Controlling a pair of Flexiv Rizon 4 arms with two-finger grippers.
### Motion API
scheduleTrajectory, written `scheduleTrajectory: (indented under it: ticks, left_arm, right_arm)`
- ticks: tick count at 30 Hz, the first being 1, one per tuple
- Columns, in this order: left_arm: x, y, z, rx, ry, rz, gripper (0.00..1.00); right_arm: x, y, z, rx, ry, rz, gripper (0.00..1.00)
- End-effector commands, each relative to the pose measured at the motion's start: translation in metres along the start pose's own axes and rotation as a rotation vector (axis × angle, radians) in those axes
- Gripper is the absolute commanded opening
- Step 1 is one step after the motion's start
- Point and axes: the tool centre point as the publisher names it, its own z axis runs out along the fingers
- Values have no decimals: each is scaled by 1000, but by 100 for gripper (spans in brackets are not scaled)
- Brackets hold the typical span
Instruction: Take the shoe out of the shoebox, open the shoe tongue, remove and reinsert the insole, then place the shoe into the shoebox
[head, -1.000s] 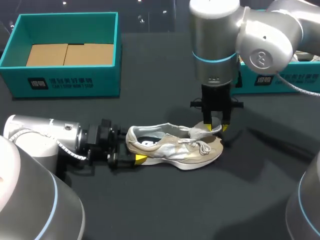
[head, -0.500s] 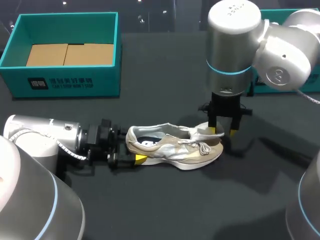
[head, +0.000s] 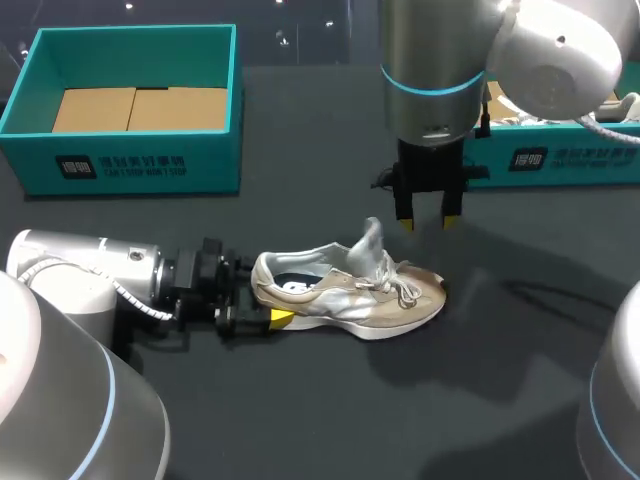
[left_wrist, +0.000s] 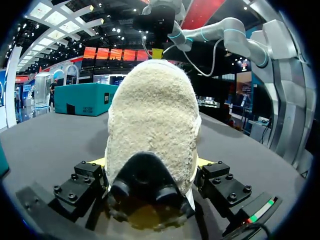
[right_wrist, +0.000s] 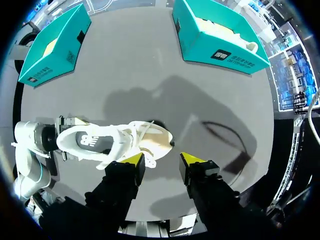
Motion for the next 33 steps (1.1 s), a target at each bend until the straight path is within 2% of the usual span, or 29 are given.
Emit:
scheduleTrajectory:
  ticks: [1, 3, 6, 9, 11, 12, 13, 26, 33]
  left_arm:
    - [3, 4, 0, 0, -3, -1, 0]
    - [3, 4, 0, 0, -3, -1, 0]
    - [3, 4, 0, 0, -3, -1, 0]
    - [3, 4, 0, 0, -3, -1, 0]
    - [3, 4, 0, 0, -3, -1, 0]
    - [3, 4, 0, 0, -3, -1, 0]
    - [3, 4, 0, 0, -3, -1, 0]
    - [3, 4, 0, 0, -3, -1, 0]
    - [3, 4, 0, 0, -3, -1, 0]
  right_arm:
    - [29, 9, -26, 9, -144, -104, 35]
    - [38, 9, -32, 5, -148, -143, 28]
    - [51, 8, -42, -17, -126, -262, 0]
    - [63, 7, -51, -54, -103, -413, 0]
    - [76, -1, -56, -98, -63, -650, 0]
    - [81, -7, -57, -139, -39, -790, 0]
    - [85, -12, -58, -198, -40, -853, 0]
    - [85, -12, -58, -198, -40, -853, 0]
    - [126, -23, -41, -202, -37, -1062, 0]
